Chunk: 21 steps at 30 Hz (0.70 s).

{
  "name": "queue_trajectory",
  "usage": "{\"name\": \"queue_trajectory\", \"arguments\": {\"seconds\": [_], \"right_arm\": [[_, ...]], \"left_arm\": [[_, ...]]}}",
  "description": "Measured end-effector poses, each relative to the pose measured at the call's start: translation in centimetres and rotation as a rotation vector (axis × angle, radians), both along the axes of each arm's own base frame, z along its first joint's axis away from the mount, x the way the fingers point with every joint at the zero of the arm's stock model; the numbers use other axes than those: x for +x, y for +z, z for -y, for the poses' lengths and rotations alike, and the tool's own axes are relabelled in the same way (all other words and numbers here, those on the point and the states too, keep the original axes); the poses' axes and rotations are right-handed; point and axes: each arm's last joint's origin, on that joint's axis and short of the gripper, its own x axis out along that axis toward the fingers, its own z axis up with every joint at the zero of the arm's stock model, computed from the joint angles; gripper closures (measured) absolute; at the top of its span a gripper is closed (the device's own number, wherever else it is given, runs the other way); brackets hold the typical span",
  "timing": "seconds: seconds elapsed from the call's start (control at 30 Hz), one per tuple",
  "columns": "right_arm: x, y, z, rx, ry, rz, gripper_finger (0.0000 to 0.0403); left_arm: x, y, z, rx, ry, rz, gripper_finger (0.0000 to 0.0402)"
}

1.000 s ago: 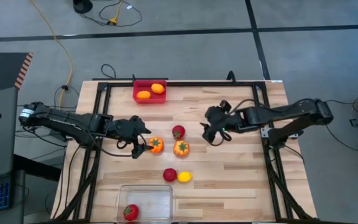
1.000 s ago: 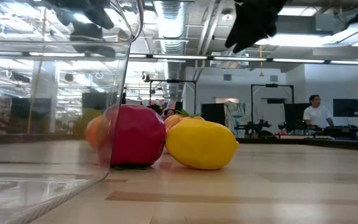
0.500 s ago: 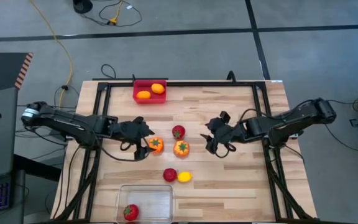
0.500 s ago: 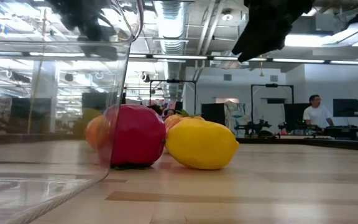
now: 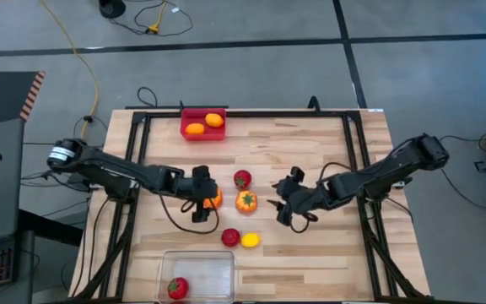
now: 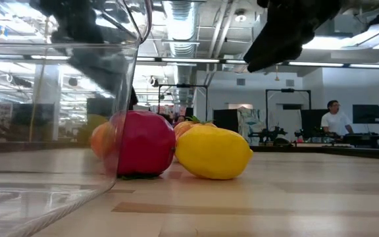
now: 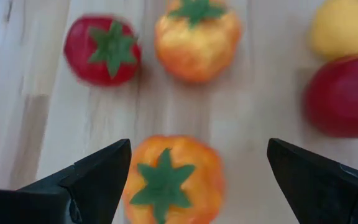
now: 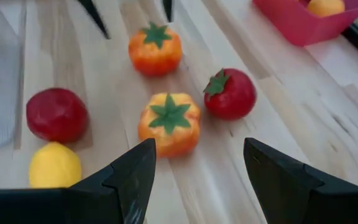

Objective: Sort produce into baskets
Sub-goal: Put the left orange tomato into the transparent bin

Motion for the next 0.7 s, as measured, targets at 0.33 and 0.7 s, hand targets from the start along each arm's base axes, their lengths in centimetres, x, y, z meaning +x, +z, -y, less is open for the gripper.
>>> {"name": "queue_trajectory", "arguments": {"seconds": [0.33,0.7], "right_arm": [[2.0,-3.4,-0.7,-0.023,0.0,-0.072,0.0132],[2.8,-5.1,-0.9,-0.031,0.003,-0.105,0.0132]], "left_arm": [[0.8,-2.7,-1.1,-0.009,0.089,-0.122,0.0036],[0.2,-3.1,-1.7,-0.083,0.126,-0.21,0.0036]]}}
